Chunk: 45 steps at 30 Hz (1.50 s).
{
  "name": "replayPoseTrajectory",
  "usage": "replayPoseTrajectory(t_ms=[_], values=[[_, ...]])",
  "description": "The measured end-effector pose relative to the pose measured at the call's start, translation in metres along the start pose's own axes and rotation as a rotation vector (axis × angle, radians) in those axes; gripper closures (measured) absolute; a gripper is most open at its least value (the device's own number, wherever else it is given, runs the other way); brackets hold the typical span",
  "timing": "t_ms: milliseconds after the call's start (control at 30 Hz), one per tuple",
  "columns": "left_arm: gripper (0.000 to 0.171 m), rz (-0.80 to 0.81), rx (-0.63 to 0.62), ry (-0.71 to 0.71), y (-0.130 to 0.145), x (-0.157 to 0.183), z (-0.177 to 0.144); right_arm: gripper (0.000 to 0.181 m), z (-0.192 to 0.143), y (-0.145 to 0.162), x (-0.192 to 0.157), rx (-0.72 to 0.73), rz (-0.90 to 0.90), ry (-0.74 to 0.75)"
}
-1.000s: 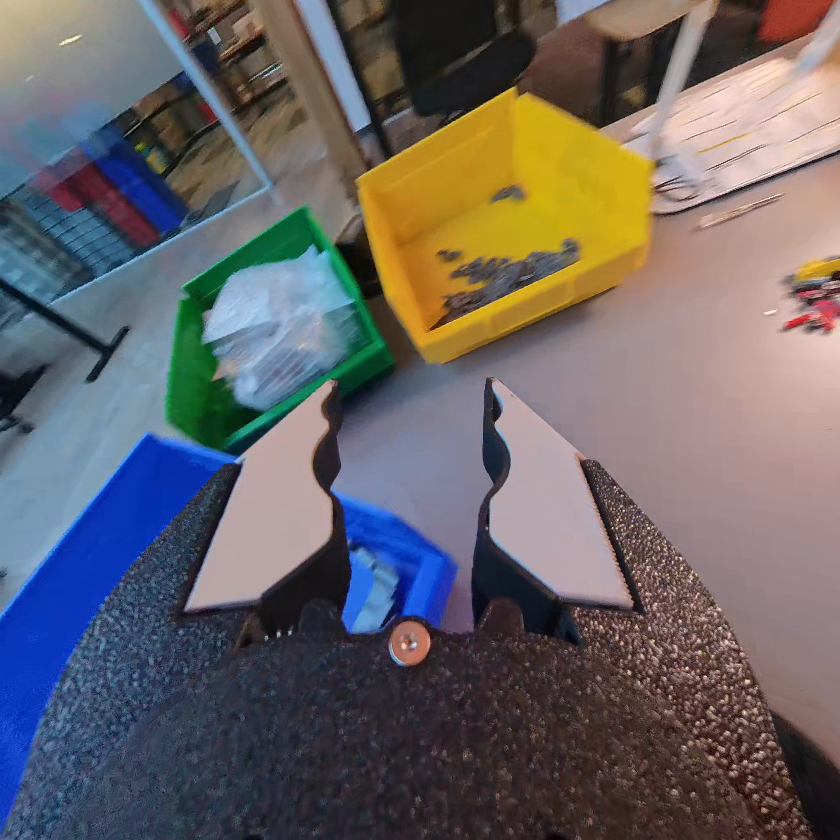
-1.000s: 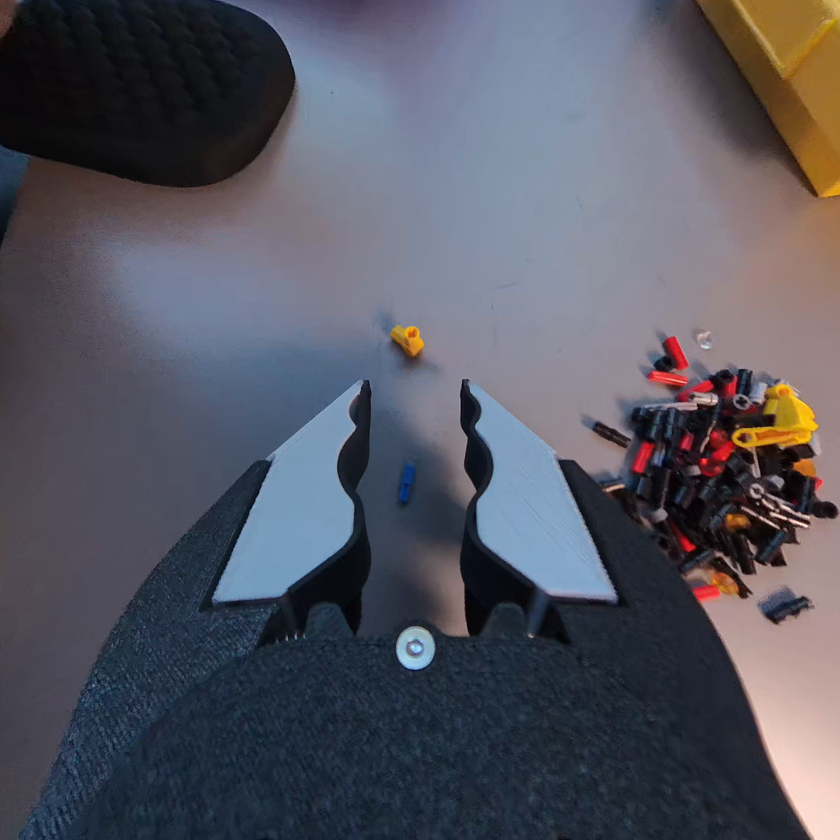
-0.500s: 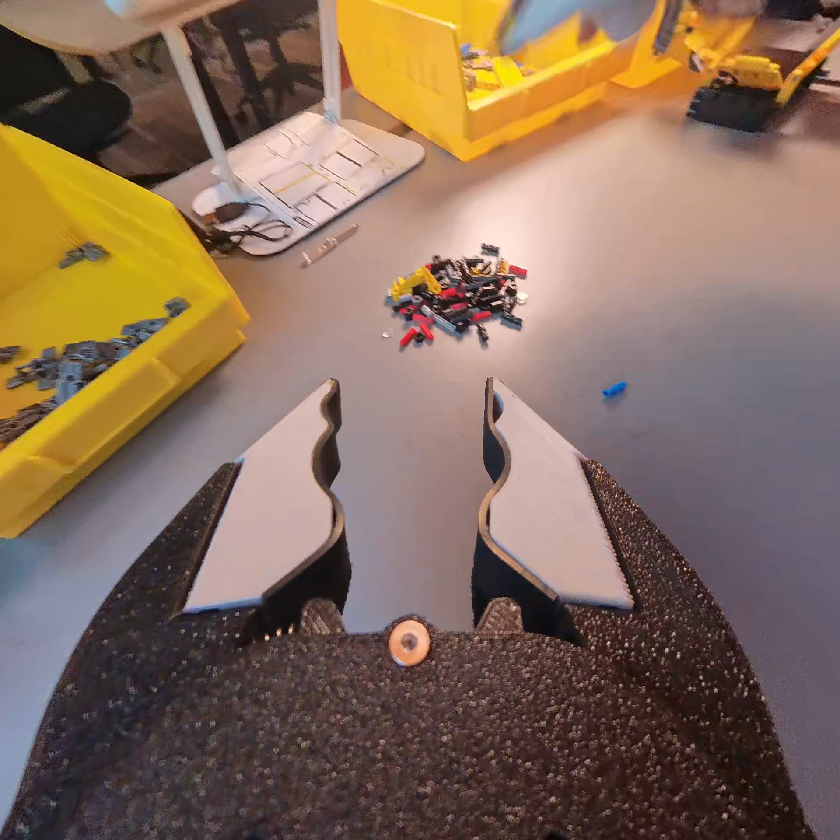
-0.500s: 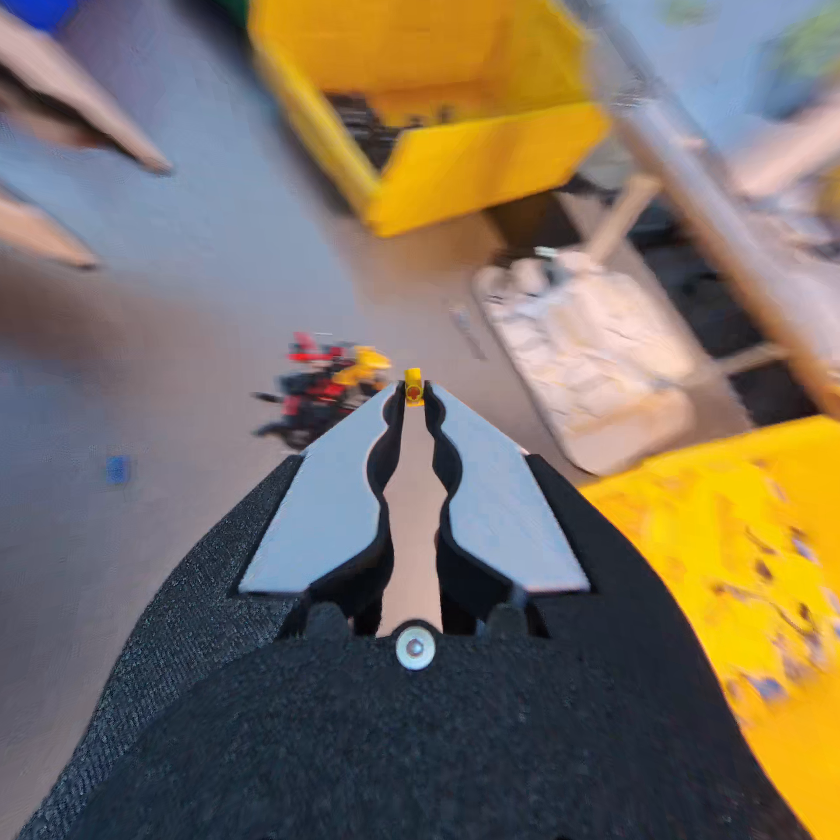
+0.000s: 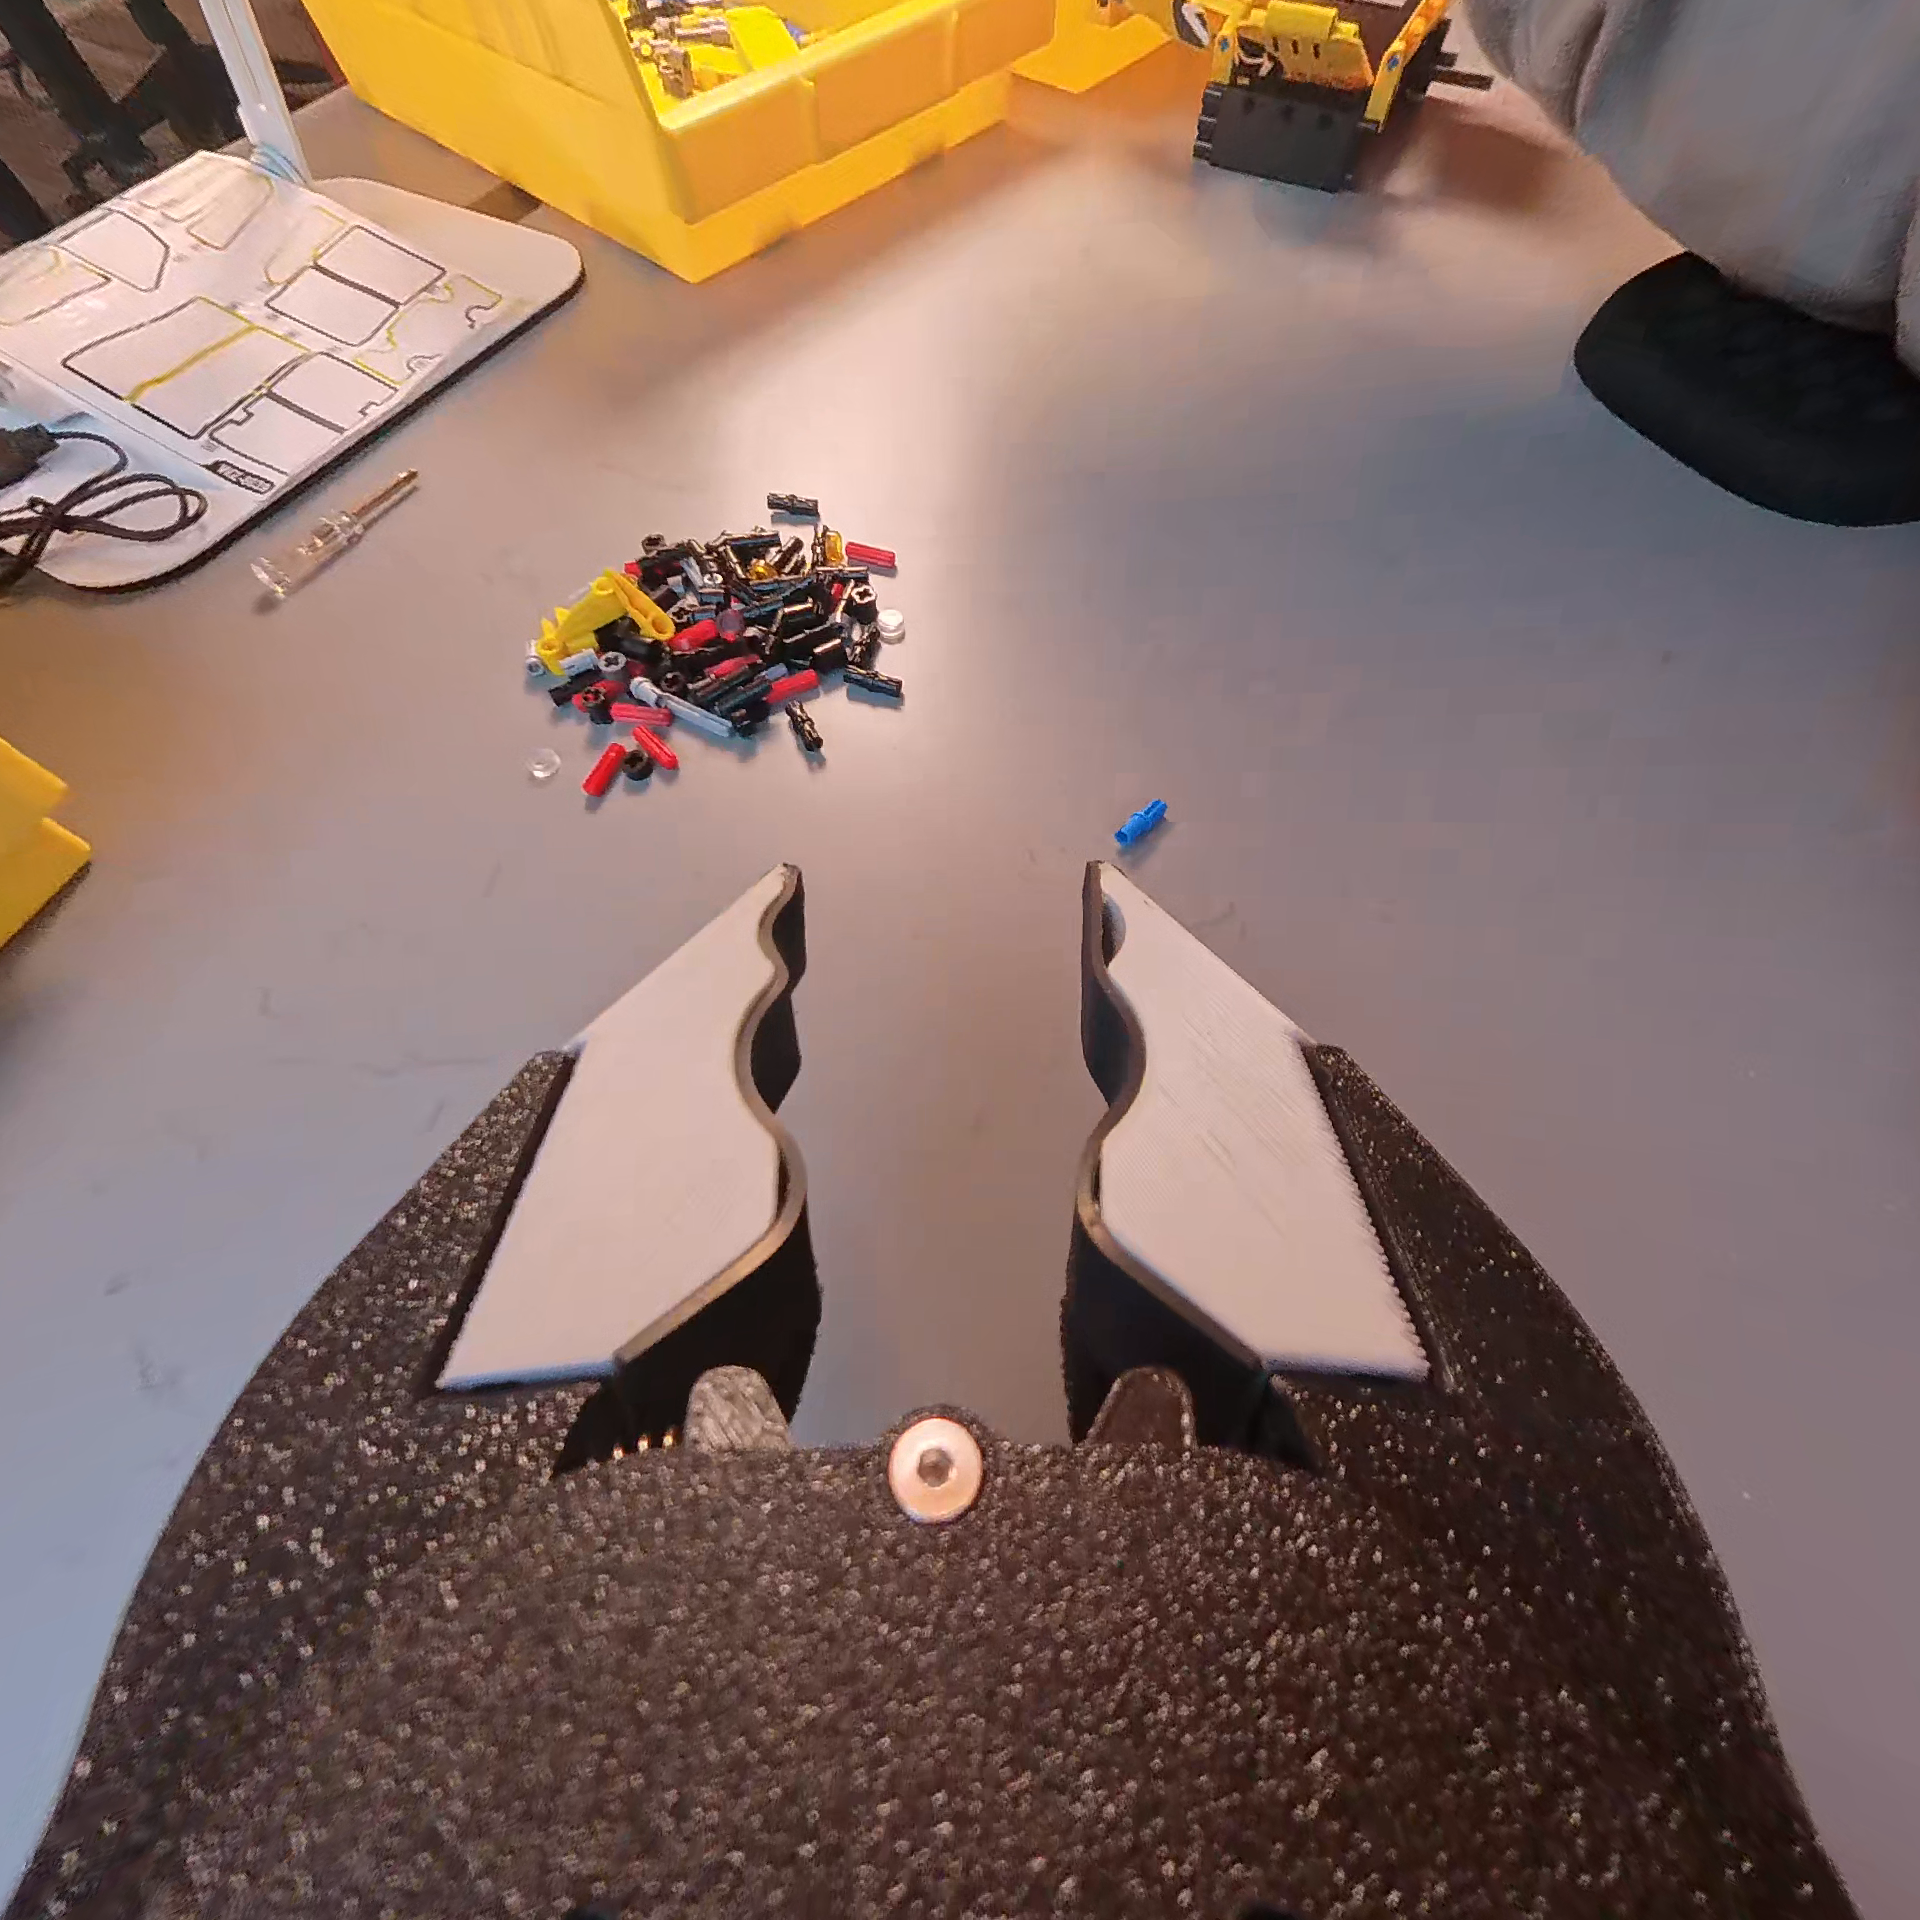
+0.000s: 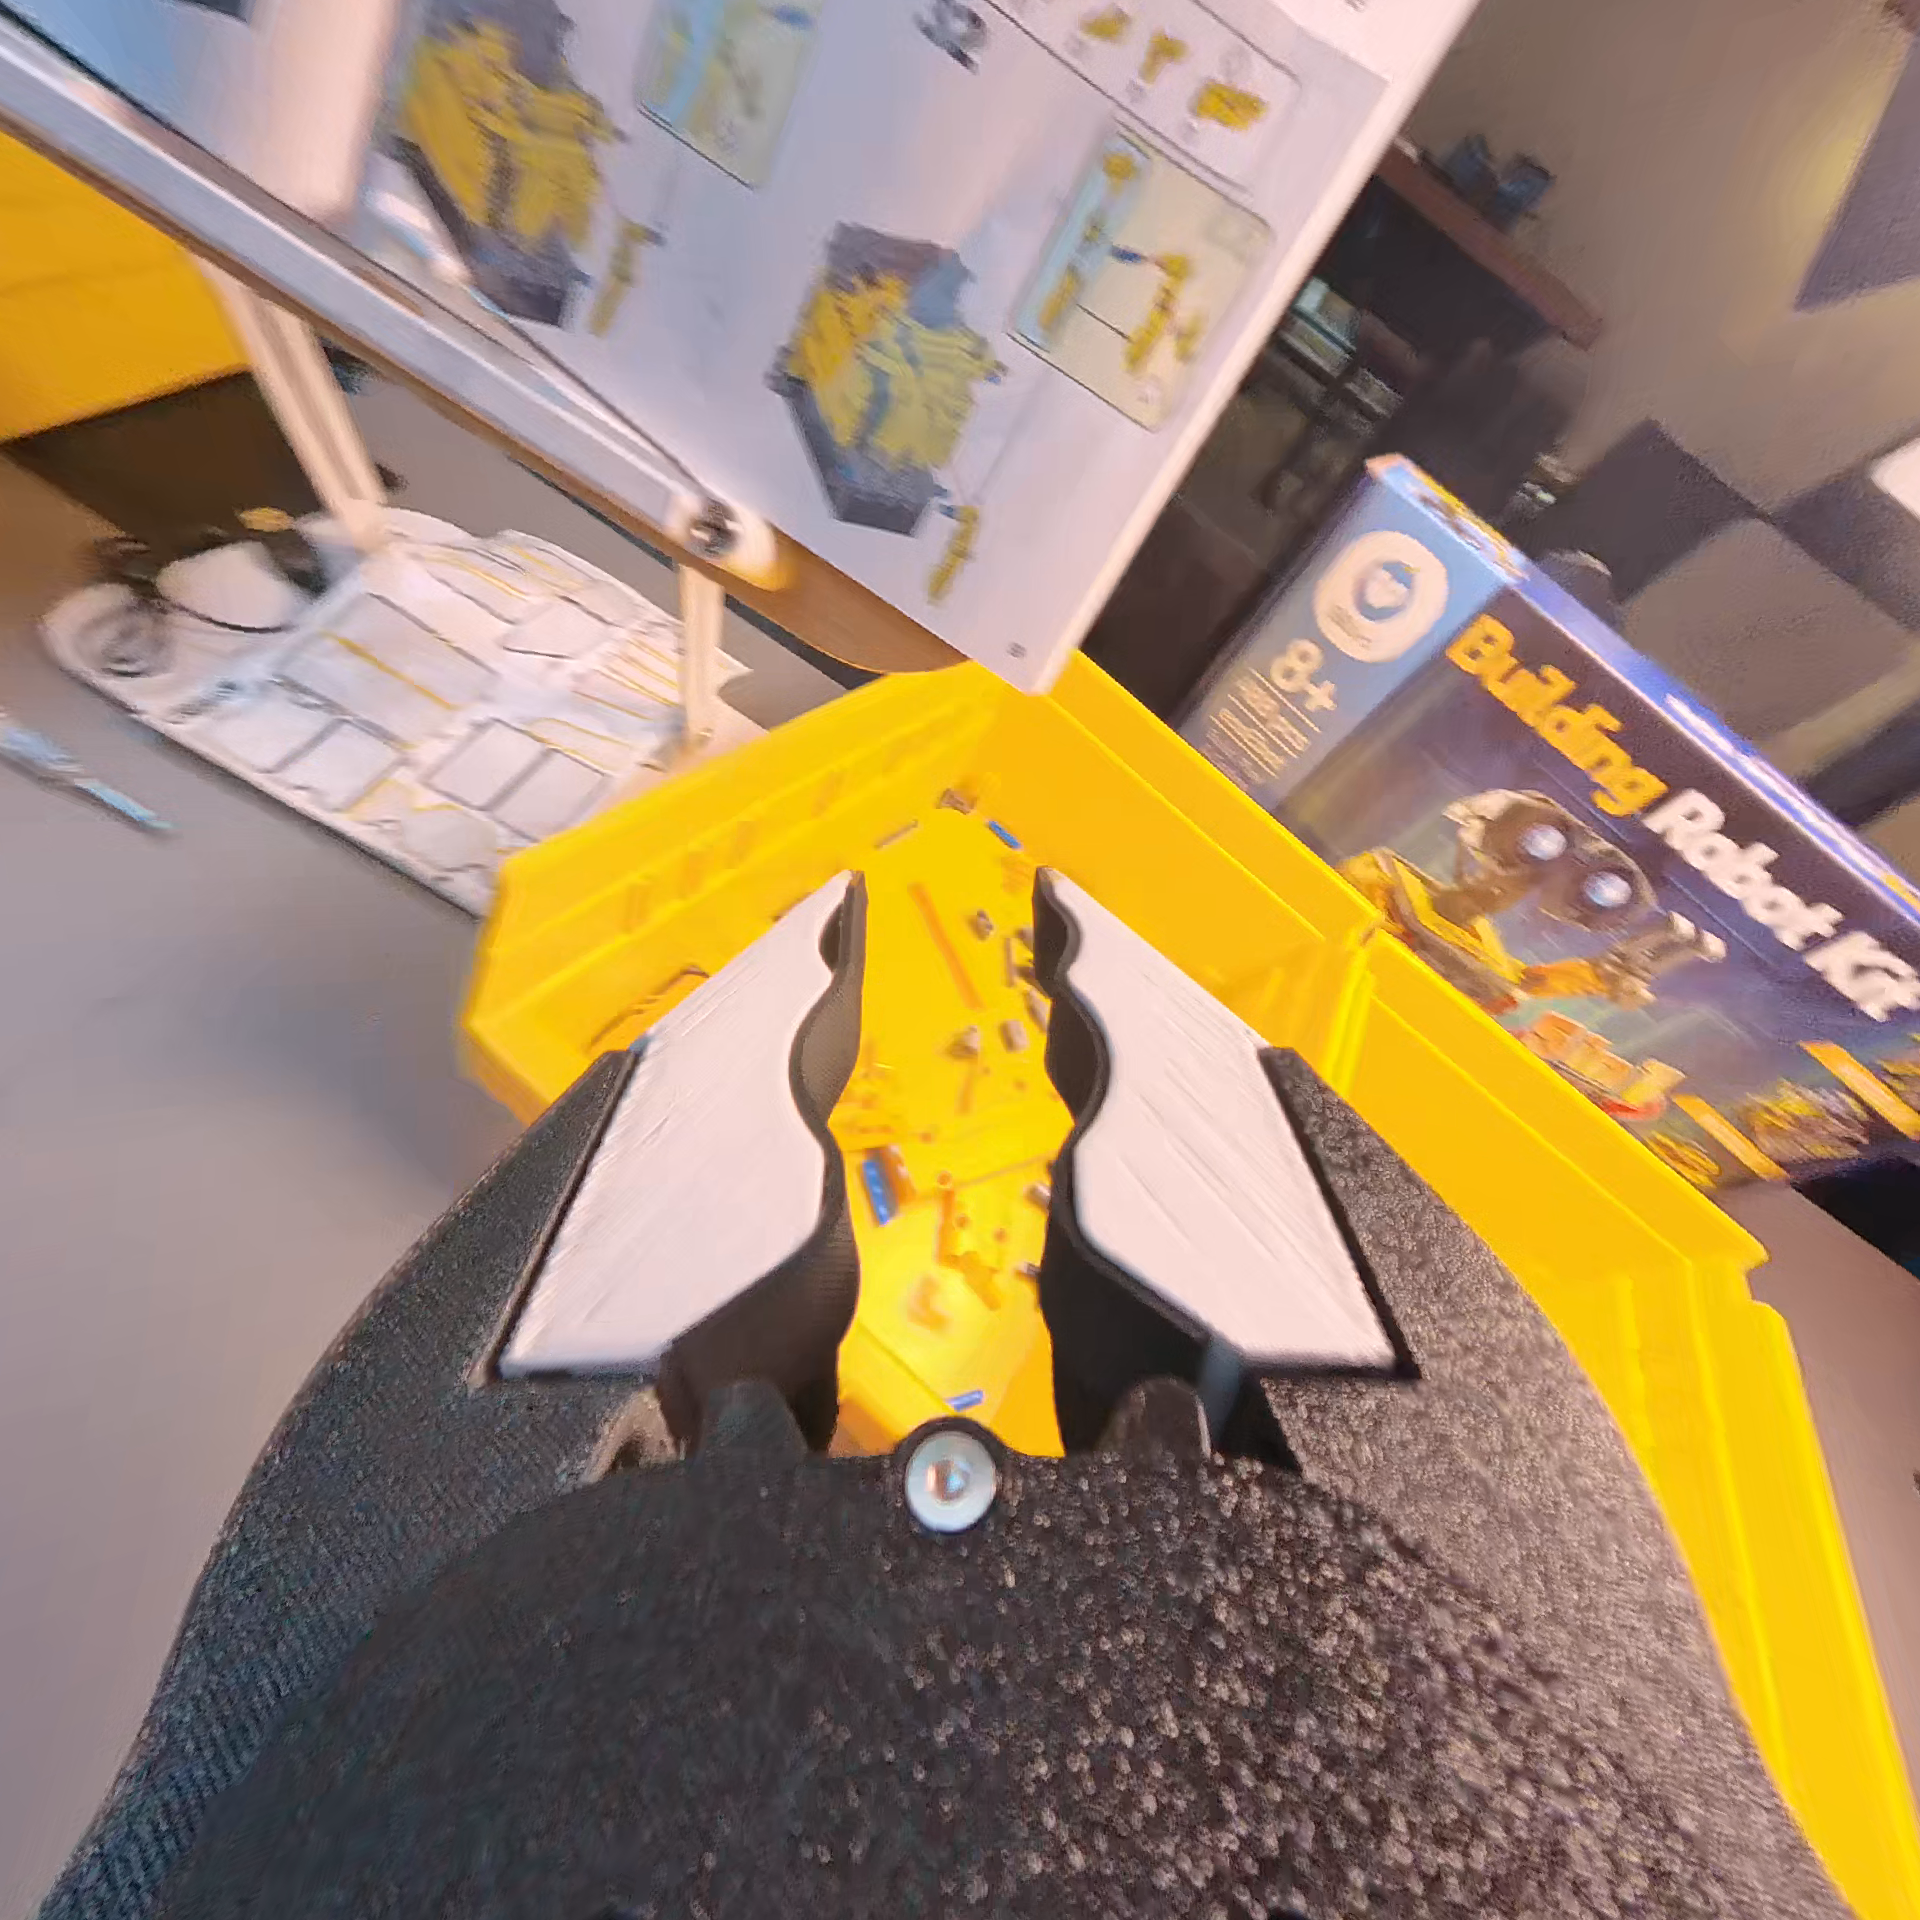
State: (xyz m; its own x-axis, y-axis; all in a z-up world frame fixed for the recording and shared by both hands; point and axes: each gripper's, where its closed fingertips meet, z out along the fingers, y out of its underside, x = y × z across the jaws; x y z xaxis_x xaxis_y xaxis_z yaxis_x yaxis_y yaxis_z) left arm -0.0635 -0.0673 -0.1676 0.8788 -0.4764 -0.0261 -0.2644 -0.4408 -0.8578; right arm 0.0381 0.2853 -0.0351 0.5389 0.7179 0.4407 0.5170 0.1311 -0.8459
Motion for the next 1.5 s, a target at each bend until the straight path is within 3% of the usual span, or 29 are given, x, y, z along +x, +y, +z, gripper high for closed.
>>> replayPoseTrajectory(t_ms=[67,167,233,367,500,633,767,833,900,967,1033,1133,1233,1367,1433,1500], values=[[0.119,-0.008,0.007,-0.007,-0.001,-0.002,-0.001,0.150,-0.013,-0.014,-0.044,0.040,-0.025,-0.229],[0.119,-0.016,0.017,-0.009,-0.002,-0.003,-0.003,0.150,-0.056,-0.021,-0.148,0.032,-0.070,-0.720],[0.119,-0.015,0.018,-0.009,-0.002,-0.003,-0.003,0.150,-0.089,-0.009,-0.212,0.003,-0.157,-0.951],[0.119,-0.012,0.010,-0.013,-0.001,-0.003,-0.003,0.152,-0.143,0.038,-0.308,-0.125,-0.259,-1.232],[0.119,-0.020,0.011,-0.018,0.000,-0.005,-0.004,0.157,-0.152,0.070,-0.347,-0.212,-0.314,-1.252],[0.119,-0.027,0.011,-0.023,0.001,-0.006,-0.005,0.173,-0.147,0.071,-0.352,-0.225,-0.342,-1.211],[0.119,-0.031,0.014,-0.025,0.000,-0.006,-0.005,0.178,-0.148,0.071,-0.352,-0.219,-0.376,-1.202],[0.119,-0.038,0.020,-0.028,0.000,-0.007,-0.006,0.178,-0.141,0.064,-0.335,-0.190,-0.385,-1.144],[0.118,-0.047,0.034,-0.044,-0.002,-0.010,-0.009,0.178,-0.128,0.029,-0.286,-0.101,-0.277,-1.017],[0.118,-0.057,0.045,-0.049,-0.003,-0.012,-0.010,0.178,-0.107,-0.012,-0.197,0.011,-0.148,-0.768],[0.117,-0.064,0.043,-0.066,-0.003,-0.015,-0.010,0.178,-0.091,-0.027,-0.090,0.040,-0.089,-0.457],[0.114,-0.069,0.041,-0.094,-0.003,-0.019,-0.010,0.177,-0.075,0.006,0.046,-0.104,-0.085,-0.077],[0.111,-0.066,0.055,-0.144,-0.005,-0.028,-0.014,0.177,-0.056,0.066,0.132,-0.277,-0.001,0.103],[0.110,-0.099,0.094,-0.186,-0.009,-0.038,-0.023,0.174,-0.036,0.140,0.179,-0.405,0.097,0.191],[0.110,-0.118,0.105,-0.195,-0.009,-0.042,-0.026,0.162,-0.033,0.155,0.187,-0.401,0.115,0.222],[0.111,-0.132,0.114,-0.194,-0.010,-0.043,-0.027,0.153,-0.035,0.145,0.186,-0.319,0.139,0.226]])
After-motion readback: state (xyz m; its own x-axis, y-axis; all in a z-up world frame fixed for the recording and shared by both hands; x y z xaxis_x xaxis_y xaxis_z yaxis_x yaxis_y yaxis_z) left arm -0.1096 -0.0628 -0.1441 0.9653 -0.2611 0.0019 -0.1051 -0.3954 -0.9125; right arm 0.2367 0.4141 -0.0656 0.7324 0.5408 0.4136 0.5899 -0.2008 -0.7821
